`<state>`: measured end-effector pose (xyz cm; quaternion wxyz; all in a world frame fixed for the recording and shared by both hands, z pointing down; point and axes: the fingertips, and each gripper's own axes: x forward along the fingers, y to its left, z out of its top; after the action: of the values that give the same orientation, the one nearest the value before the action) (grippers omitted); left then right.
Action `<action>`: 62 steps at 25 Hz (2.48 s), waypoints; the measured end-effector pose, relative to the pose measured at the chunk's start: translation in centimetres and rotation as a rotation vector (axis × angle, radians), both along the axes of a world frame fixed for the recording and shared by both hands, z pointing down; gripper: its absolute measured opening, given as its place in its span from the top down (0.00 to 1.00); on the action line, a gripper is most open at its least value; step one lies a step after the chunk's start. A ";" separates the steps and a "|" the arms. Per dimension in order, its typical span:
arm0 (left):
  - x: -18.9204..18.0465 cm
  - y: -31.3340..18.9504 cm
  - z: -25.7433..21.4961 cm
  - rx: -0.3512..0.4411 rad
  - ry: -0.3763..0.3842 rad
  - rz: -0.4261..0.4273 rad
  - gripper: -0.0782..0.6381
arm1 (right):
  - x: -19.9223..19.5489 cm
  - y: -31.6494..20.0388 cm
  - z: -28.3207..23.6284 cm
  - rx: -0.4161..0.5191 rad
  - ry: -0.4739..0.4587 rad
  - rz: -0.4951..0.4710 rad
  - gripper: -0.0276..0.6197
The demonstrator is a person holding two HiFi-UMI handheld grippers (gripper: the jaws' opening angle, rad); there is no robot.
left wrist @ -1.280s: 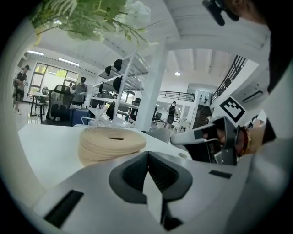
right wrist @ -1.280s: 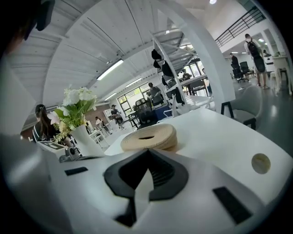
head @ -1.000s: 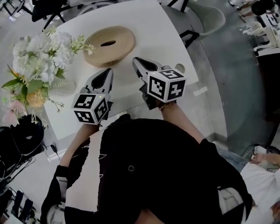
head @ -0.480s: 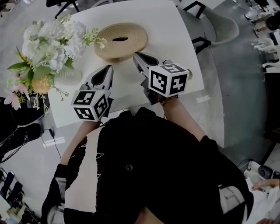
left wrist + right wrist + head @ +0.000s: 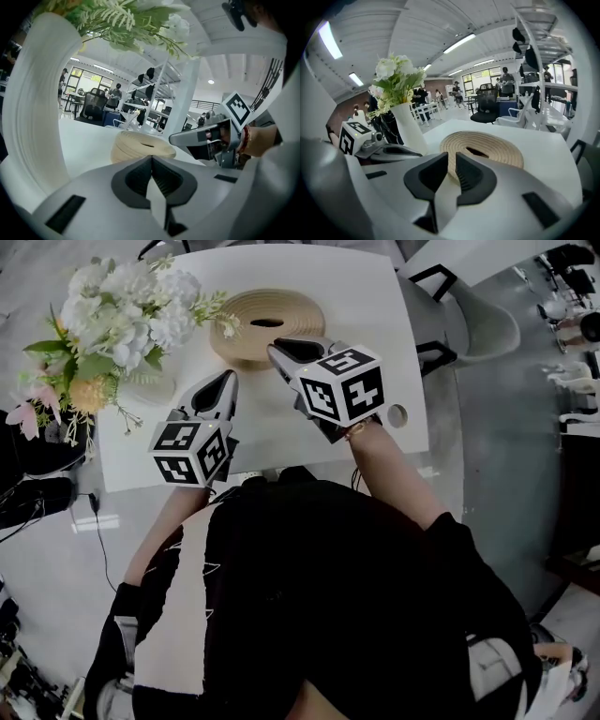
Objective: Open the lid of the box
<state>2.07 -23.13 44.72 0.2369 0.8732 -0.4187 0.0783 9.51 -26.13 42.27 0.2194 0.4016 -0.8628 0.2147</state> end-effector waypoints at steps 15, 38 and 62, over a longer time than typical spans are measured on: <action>-1.7 1.1 -0.5 -0.012 -0.040 -0.164 0.88 | -3.1 0.2 2.8 0.032 0.261 -0.348 0.76; -3.3 1.2 -0.9 0.003 -0.036 -0.221 0.88 | -4.0 -0.3 5.4 0.166 0.496 -0.460 0.79; -3.0 1.1 -0.4 -0.007 -0.028 -0.212 0.88 | -3.2 -0.7 5.3 0.100 0.356 -0.357 0.83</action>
<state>-0.97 -22.06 44.29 0.2408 0.8221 -0.5116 0.0663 6.31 -26.87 47.52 0.3820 0.2849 -0.8774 0.0557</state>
